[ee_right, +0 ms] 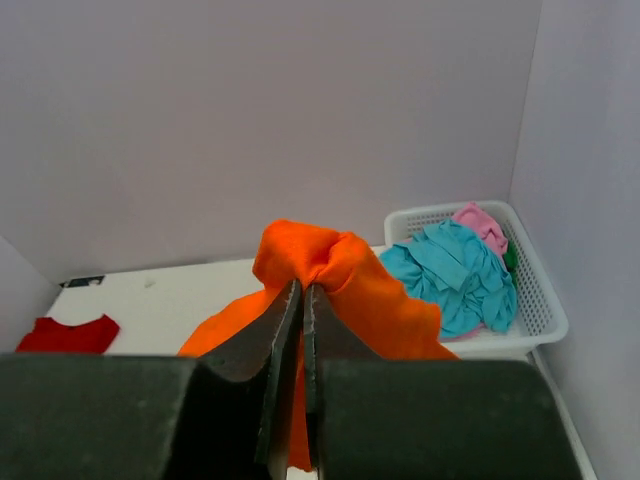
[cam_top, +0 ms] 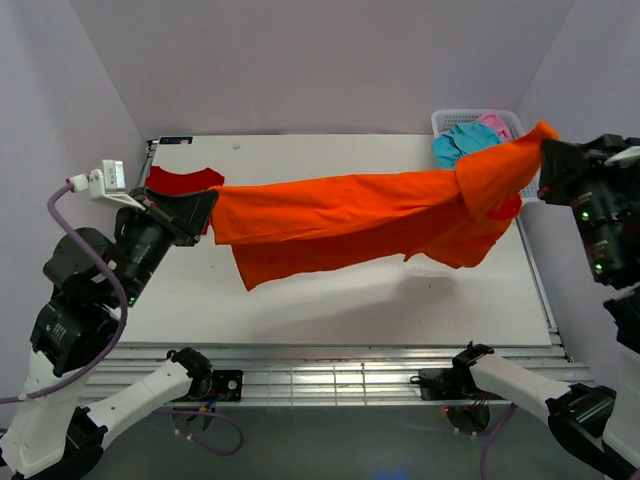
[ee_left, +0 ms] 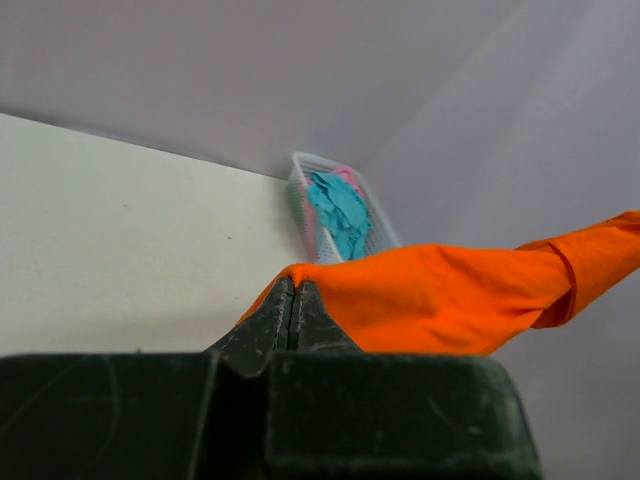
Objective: Fold and stack the t-shirts
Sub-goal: Flatten out the tshirt
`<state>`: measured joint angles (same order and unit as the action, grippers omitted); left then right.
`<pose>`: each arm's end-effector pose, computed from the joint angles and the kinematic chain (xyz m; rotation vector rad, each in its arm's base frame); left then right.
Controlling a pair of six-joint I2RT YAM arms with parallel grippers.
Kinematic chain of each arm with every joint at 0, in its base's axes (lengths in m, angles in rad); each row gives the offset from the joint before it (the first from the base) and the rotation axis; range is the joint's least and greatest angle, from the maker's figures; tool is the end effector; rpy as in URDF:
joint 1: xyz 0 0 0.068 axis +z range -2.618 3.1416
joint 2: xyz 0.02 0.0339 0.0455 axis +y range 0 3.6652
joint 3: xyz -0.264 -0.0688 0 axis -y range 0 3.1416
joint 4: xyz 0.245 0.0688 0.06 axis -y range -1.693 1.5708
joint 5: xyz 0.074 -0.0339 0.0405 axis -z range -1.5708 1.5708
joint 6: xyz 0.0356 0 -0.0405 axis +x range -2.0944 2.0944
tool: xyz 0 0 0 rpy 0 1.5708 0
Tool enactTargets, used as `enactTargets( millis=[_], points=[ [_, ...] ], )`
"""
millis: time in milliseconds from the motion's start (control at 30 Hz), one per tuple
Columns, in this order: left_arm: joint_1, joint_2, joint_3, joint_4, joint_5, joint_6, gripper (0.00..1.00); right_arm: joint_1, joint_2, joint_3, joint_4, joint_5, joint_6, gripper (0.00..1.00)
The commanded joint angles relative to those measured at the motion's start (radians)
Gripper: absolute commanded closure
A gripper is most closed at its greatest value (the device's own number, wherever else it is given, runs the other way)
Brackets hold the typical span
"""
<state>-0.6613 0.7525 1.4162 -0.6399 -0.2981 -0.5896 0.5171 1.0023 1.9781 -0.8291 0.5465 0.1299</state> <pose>0.0785 -0.0478 0.4947 -0.1861 1.5872 -0.7547 0.0690 0.0179 0.5878 0.1738 1.4366 0.1412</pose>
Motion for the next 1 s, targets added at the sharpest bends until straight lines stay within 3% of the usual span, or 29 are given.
enactTargets(
  millis=[0, 100, 300, 400, 600, 733, 833, 867, 900, 933, 967],
  points=[
    [0.002, -0.034, 0.039, -0.075, 0.142, -0.088, 1.00, -0.003, -0.033, 0.068, -0.074, -0.085, 0.017, 0.92],
    [0.002, -0.053, 0.040, -0.089, 0.145, -0.127, 1.00, -0.002, -0.050, 0.041, -0.062, -0.080, 0.022, 0.92],
    [0.003, -0.048, -0.133, -0.077, 0.042, -0.165, 1.00, -0.003, -0.071, -0.281, 0.082, -0.014, 0.039, 0.92],
    [0.002, -0.010, -0.236, 0.008, -0.036, -0.148, 1.00, -0.002, -0.036, -0.418, 0.185, 0.018, 0.024, 0.92],
    [0.011, 0.209, -0.396, 0.204, -0.188, -0.056, 1.00, -0.044, 0.159, -0.570, 0.425, 0.006, -0.022, 0.92],
    [0.104, 0.419, -0.453, 0.371, -0.205, -0.027, 0.99, -0.109, 0.336, -0.596, 0.557, -0.086, -0.024, 0.92],
    [0.189, 0.582, -0.485, 0.486, -0.228, -0.016, 0.91, -0.140, 0.526, -0.581, 0.645, -0.109, -0.027, 0.92],
    [0.209, 0.650, -0.488, 0.508, -0.237, -0.016, 0.82, -0.144, 0.563, -0.570, 0.659, -0.120, -0.032, 0.92],
    [0.227, 0.677, -0.488, 0.555, -0.252, -0.013, 0.73, -0.150, 0.602, -0.537, 0.677, -0.128, -0.044, 0.83],
    [0.232, 0.700, -0.490, 0.586, -0.268, 0.009, 0.61, -0.152, 0.639, -0.516, 0.676, -0.128, -0.046, 0.75],
    [0.236, 0.734, -0.485, 0.612, -0.286, 0.025, 0.36, -0.160, 0.706, -0.500, 0.677, -0.135, -0.050, 0.65]
  ],
)
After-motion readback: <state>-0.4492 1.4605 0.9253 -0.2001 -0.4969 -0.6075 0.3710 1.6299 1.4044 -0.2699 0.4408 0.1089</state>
